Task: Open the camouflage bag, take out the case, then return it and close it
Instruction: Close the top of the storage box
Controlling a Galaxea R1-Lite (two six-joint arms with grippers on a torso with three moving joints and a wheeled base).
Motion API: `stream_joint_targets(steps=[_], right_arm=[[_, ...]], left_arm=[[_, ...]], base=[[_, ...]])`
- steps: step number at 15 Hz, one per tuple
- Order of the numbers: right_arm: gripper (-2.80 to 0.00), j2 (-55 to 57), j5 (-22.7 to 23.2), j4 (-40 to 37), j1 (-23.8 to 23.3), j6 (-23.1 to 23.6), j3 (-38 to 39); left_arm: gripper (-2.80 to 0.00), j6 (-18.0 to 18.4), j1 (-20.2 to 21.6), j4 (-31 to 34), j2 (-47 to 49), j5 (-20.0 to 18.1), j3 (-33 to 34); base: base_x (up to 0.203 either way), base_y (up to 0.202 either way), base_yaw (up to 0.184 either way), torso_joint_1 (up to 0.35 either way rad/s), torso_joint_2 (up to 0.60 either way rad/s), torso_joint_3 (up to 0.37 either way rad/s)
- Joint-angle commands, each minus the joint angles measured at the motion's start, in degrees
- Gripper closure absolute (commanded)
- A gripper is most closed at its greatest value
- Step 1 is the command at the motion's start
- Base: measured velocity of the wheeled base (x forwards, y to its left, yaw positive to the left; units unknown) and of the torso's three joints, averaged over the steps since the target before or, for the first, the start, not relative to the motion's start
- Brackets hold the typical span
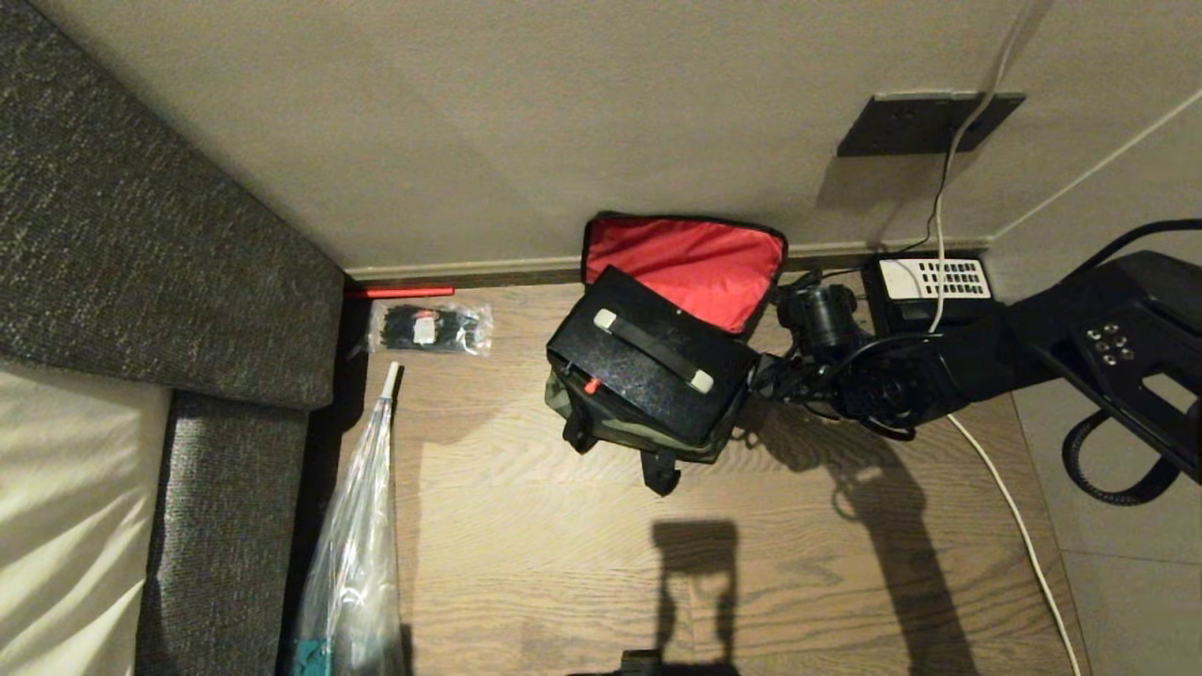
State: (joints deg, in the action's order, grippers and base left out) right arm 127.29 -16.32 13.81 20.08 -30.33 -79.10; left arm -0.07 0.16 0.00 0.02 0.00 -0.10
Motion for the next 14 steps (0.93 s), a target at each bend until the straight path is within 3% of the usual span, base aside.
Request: stream_joint_targets(steps=[1,14], right_arm=[[-2.80,1.41,1.22,0.15,-0.49,-1.64,-0.64],[-2.80,3.64,1.03,-0.04,-2.97,-0.35,-3.07]], left_arm=[[0.00,-0.01,0.02,0.00,-0.12,0.00,0.01],[0.00,-0.01,0.02,0.00,-0.14,0.00,0.01]], base=[[0.000,0.000,0.000,0.000,0.00,0.000],[0.000,0.000,0.000,0.000,0.00,0.000]])
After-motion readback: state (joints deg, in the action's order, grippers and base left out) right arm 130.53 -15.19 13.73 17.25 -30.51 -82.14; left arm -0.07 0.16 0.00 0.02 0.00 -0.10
